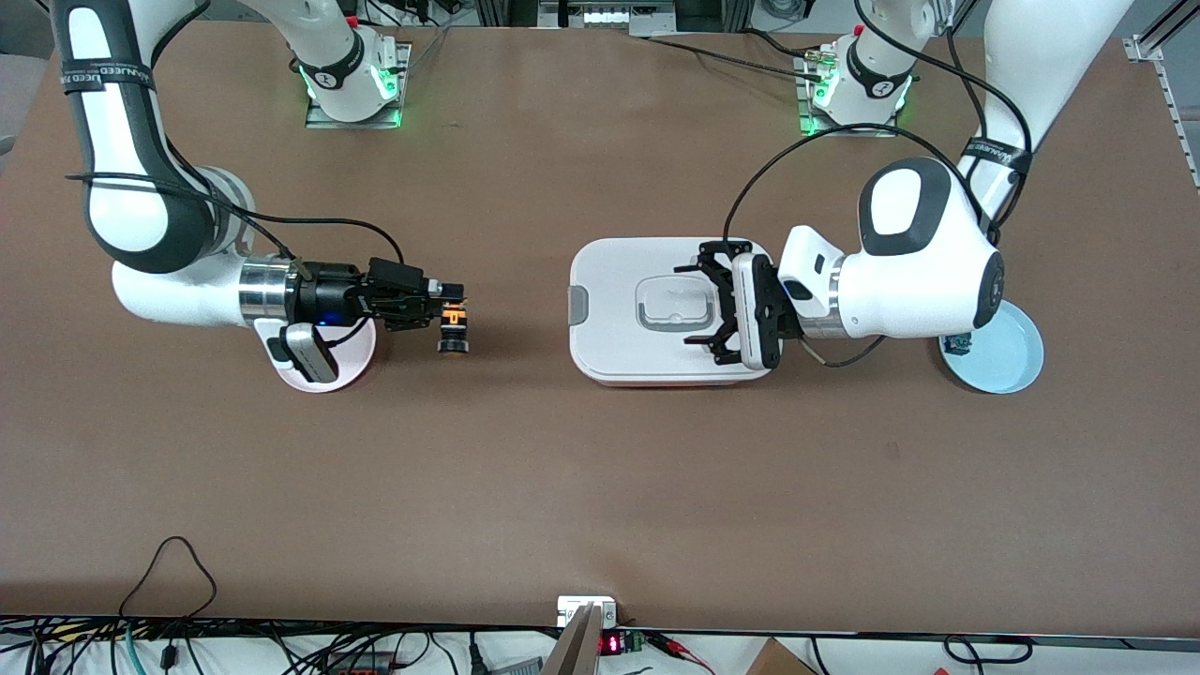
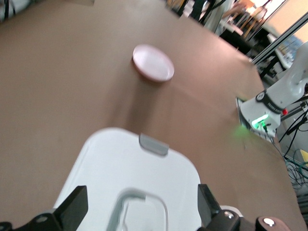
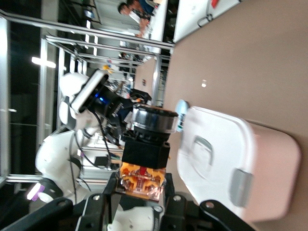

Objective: Transfer orange switch to right arm and place

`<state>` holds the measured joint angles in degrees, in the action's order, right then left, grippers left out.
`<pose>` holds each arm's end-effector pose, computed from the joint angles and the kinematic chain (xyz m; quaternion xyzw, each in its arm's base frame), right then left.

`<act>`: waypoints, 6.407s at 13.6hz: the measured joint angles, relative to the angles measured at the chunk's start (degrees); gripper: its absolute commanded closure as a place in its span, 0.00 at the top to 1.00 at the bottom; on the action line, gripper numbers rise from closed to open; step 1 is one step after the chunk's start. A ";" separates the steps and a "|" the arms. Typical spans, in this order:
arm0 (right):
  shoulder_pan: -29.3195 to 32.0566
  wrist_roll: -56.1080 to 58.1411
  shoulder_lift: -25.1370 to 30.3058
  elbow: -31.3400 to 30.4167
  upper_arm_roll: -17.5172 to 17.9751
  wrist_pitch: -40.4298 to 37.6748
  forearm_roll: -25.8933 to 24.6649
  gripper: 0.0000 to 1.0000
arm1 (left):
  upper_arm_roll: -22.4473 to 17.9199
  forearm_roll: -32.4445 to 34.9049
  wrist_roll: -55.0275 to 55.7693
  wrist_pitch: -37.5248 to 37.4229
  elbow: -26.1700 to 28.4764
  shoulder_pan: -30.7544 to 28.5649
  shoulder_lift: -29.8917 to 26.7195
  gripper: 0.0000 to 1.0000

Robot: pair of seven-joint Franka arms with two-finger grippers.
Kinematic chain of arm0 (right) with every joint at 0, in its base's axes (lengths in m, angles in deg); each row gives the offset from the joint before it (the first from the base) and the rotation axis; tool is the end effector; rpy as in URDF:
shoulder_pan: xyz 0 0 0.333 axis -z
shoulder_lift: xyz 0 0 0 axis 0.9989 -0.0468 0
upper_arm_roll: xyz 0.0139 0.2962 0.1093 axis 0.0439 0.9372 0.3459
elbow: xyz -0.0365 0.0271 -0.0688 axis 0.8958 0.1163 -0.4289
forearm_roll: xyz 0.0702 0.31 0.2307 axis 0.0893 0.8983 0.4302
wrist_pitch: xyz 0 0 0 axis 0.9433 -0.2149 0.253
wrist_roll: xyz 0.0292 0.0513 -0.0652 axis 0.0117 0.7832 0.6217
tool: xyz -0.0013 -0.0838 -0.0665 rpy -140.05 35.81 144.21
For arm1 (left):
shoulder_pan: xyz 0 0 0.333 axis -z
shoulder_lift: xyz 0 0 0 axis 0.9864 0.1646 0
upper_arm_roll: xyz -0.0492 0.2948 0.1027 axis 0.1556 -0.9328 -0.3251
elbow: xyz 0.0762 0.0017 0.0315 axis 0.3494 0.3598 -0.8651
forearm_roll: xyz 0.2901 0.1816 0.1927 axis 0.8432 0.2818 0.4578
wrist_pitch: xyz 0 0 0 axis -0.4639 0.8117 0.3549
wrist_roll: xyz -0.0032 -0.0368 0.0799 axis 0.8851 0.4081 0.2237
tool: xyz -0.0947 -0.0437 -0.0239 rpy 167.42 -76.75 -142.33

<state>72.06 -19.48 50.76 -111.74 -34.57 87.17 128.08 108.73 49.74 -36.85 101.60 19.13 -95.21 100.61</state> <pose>0.6051 0.1794 0.3822 -0.7836 -0.0736 -0.0255 0.6163 0.6153 -0.2755 0.4090 0.7767 -0.4925 0.0997 0.3798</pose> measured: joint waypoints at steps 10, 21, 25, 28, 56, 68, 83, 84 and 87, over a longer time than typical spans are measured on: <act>5.55 4.22 2.07 2.80 -0.26 -2.22 -43.89 0.00 | -0.56 46.02 41.86 -34.61 -14.86 -0.37 -1.15 1.00; 4.85 35.65 5.12 1.78 0.19 14.96 -83.89 0.00 | -38.09 34.97 52.87 -27.92 -12.80 13.66 -17.54 1.00; 4.84 39.34 4.92 -6.04 0.20 24.75 -87.52 0.00 | -41.80 34.38 54.69 -25.79 -3.27 16.37 -27.35 1.00; 4.84 40.92 4.69 -12.27 0.20 31.67 -88.20 0.00 | -41.80 34.38 54.83 -25.70 -1.42 16.41 -28.63 1.00; 6.79 48.73 8.05 -1.44 0.15 22.03 -78.18 1.00 | -41.80 34.37 54.94 -26.52 -1.30 16.75 -28.67 1.00; 6.67 -12.27 7.77 8.05 0.36 3.48 -72.88 1.00 | -41.80 34.37 54.94 -27.16 -1.30 16.96 -28.75 1.00; 11.30 -36.71 10.11 22.25 0.00 -12.62 -82.81 1.00 | -41.84 34.37 54.94 -28.15 -1.30 16.94 -29.01 1.00; 11.29 -37.49 10.21 22.22 0.28 -13.17 -82.87 1.00 | -41.83 34.37 54.94 -28.16 -1.30 16.95 -29.02 1.00; 11.33 -38.26 10.69 18.86 0.35 -9.51 -82.89 1.00 | -41.84 34.37 54.94 -28.16 -1.30 16.94 -29.02 1.00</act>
<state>83.39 -57.74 61.45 -92.88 -34.21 77.66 45.19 66.90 84.11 18.08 73.44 17.83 -78.26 71.59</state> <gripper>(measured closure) 0.000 0.000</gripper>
